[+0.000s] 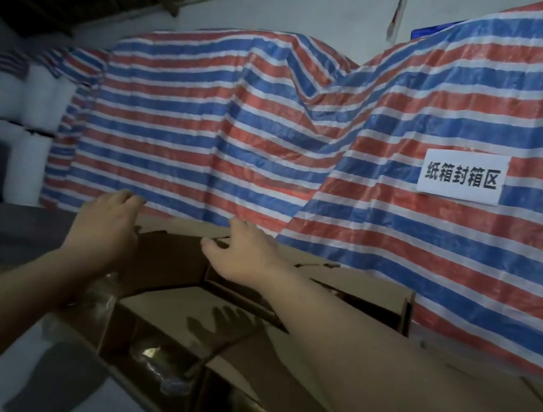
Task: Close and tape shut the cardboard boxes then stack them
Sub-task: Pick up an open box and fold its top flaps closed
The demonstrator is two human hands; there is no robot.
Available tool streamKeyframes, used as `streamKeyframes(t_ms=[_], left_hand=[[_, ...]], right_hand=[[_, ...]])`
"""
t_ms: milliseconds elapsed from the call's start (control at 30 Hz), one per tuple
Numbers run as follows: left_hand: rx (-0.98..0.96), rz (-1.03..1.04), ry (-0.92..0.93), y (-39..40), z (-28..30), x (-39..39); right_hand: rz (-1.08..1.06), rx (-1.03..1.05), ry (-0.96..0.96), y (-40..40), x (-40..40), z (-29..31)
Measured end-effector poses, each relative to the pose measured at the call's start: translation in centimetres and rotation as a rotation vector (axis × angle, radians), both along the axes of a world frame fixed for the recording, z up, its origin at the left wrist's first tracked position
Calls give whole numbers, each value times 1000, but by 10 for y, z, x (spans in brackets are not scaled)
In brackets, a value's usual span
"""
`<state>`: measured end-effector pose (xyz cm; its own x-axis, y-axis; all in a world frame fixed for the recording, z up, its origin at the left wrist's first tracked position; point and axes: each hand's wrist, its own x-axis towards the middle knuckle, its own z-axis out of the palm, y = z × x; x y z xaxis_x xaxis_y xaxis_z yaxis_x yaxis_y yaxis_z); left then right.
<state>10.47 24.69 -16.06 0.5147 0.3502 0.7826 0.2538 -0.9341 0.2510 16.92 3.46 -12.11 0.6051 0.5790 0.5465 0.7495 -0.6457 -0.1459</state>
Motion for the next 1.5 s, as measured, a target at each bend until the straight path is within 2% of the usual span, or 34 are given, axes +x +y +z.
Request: streamKeyframes(t_ms=[100,167,333,467,567,733,833,1000,1167,1300,1367,1500], left_hand=[[-32,-34,145,33,-10,3],[-54,-54,175,46,-21,6],[-310,-123,-87,55,-44,8],[-395,-69,-103,58,-53,6],[-489,-244,-97,54,-54,2],[-568,-541,-175,42,-47,-15],[-487,-643,-245,26,-35,-30],[-209,-617,-327,-26,12,-61],[-114,-699,-404,-106,81,-98],[52,-786,-483,-181,110,-133],[146,-845,-442,-216,110,-149],[257,-905,-135,-290,98,-171]], right_hand=[[96,17,100,54,2,-12],[125,23,146,81,2,-19],[105,11,76,126,-8,-34],[33,122,44,136,-16,-32],[-29,104,-72,138,-21,-31],[27,209,-98,129,-24,-21],[25,282,-60,110,-33,4],[-21,329,77,51,-63,62],[-119,433,181,-43,-99,114],[-231,533,317,-141,-132,136],[-258,596,403,-196,-152,136],[-341,583,547,-300,-189,112]])
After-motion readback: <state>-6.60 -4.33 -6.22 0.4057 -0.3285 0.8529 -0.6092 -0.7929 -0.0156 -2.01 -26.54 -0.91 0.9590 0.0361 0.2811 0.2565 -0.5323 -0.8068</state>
